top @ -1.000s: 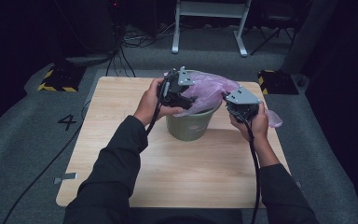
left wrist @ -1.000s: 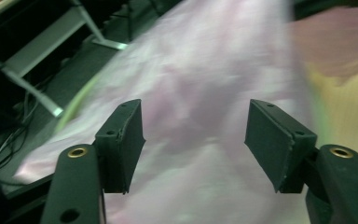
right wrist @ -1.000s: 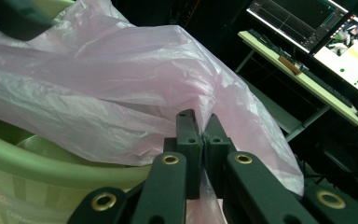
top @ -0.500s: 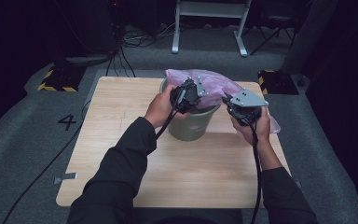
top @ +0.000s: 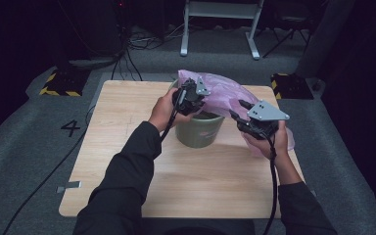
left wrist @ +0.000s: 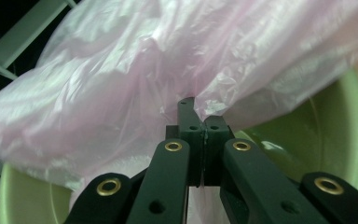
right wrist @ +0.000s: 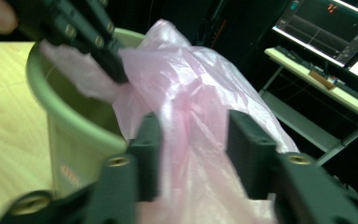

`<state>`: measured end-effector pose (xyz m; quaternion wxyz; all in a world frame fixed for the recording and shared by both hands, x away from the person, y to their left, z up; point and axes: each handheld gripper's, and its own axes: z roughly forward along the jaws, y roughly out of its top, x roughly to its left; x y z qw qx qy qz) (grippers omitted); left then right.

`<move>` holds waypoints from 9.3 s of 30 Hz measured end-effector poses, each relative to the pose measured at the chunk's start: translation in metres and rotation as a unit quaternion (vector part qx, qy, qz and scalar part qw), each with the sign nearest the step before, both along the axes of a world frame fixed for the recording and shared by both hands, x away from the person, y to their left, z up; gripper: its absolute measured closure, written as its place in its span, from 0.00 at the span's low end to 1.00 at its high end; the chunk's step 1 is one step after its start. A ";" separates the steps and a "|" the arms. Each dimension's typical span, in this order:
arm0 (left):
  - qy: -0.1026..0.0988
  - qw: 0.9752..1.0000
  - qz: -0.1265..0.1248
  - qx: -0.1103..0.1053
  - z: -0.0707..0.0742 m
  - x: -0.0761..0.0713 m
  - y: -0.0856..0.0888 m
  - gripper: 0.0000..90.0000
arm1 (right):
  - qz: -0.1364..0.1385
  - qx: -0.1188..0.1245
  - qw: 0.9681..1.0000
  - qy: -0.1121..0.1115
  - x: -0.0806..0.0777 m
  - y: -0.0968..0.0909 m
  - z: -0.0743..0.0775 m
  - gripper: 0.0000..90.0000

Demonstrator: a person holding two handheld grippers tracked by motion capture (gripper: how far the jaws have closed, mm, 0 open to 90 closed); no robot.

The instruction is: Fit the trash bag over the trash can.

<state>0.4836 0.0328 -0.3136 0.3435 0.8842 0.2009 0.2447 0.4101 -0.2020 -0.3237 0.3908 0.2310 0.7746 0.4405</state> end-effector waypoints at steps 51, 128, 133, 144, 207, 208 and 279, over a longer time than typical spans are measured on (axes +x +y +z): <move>0.035 0.999 0.002 -0.037 -0.010 0.006 0.020 1.00 | 0.080 0.091 0.986 0.112 -0.018 -0.026 -0.066 0.17; -0.052 0.993 -0.026 -0.101 0.015 -0.034 0.006 0.66 | -0.028 -0.023 0.999 -0.009 -0.004 0.006 0.006 0.96; -0.065 0.995 -0.023 -0.074 0.010 -0.033 0.007 0.95 | -0.016 -0.017 1.000 -0.001 -0.005 0.006 0.002 0.90; -0.061 0.995 -0.013 -0.077 0.005 -0.027 0.019 1.00 | 0.011 0.009 1.000 0.024 -0.015 -0.008 0.001 0.65; -0.027 0.990 0.073 -0.116 -0.012 -0.002 0.092 0.65 | 0.055 0.026 0.997 0.044 -0.028 -0.036 -0.033 0.69; -0.026 0.990 0.070 -0.123 -0.011 -0.004 0.093 0.60 | 0.057 0.029 0.997 0.044 -0.027 -0.035 -0.033 0.74; -0.049 0.988 -0.033 -0.146 -0.032 -0.097 0.058 0.99 | 0.033 0.057 0.997 -0.028 -0.061 -0.051 -0.005 0.42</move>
